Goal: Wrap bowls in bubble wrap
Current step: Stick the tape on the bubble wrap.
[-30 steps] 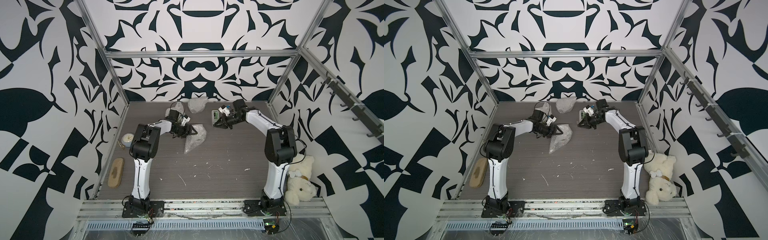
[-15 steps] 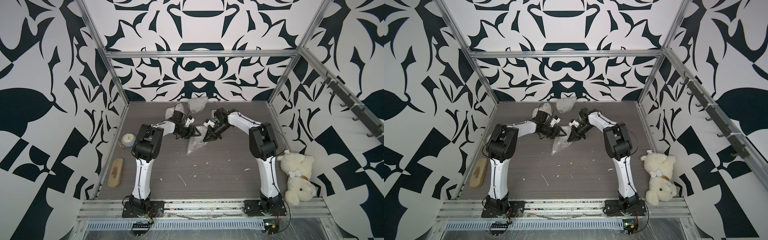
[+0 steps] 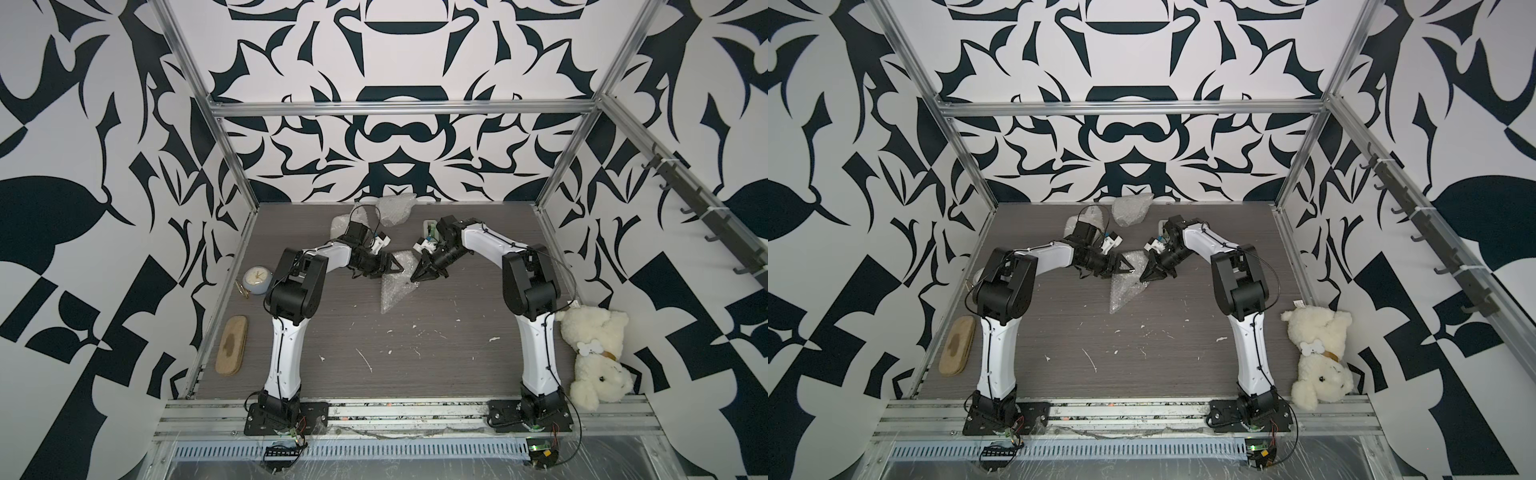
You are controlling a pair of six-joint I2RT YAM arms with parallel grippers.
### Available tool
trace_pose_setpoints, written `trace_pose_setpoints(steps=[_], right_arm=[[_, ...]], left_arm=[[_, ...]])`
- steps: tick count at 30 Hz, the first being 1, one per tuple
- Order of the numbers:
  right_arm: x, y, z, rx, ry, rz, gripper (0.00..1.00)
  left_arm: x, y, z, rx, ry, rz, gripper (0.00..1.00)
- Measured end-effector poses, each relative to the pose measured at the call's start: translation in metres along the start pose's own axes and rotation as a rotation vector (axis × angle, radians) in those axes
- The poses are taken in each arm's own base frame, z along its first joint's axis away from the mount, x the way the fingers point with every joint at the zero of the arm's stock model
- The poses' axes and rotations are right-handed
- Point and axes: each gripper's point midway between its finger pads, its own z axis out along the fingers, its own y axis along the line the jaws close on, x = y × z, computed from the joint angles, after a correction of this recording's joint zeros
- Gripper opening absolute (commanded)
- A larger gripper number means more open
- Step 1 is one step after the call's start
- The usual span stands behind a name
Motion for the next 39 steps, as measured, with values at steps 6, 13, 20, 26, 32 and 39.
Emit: trace_pose_setpoints(steps=[6,13,20,26,32,39], right_arm=[[-0.001,-0.002,-0.003,0.000,-0.005,0.007,0.00],[-0.001,-0.003,-0.003,0.004,-0.005,0.010,0.00],[-0.001,-0.003,-0.003,0.004,-0.004,0.010,0.00],[0.000,-0.005,-0.002,0.007,-0.002,0.014,0.00],[-0.001,-0.004,-0.002,0.007,-0.005,0.010,0.00],[-0.002,-0.004,-0.002,0.007,-0.007,0.008,0.00]], left_arm=[[0.000,0.000,0.000,0.000,-0.001,0.004,0.66],[-0.001,0.000,-0.005,-0.051,-0.024,0.009,0.69],[-0.010,-0.010,-0.023,-0.110,-0.079,0.025,0.73],[-0.026,-0.037,-0.050,-0.132,-0.166,0.068,0.72],[-0.028,-0.065,-0.075,-0.116,-0.242,0.064,0.51],[-0.030,-0.094,-0.091,-0.081,-0.295,0.064,0.30]])
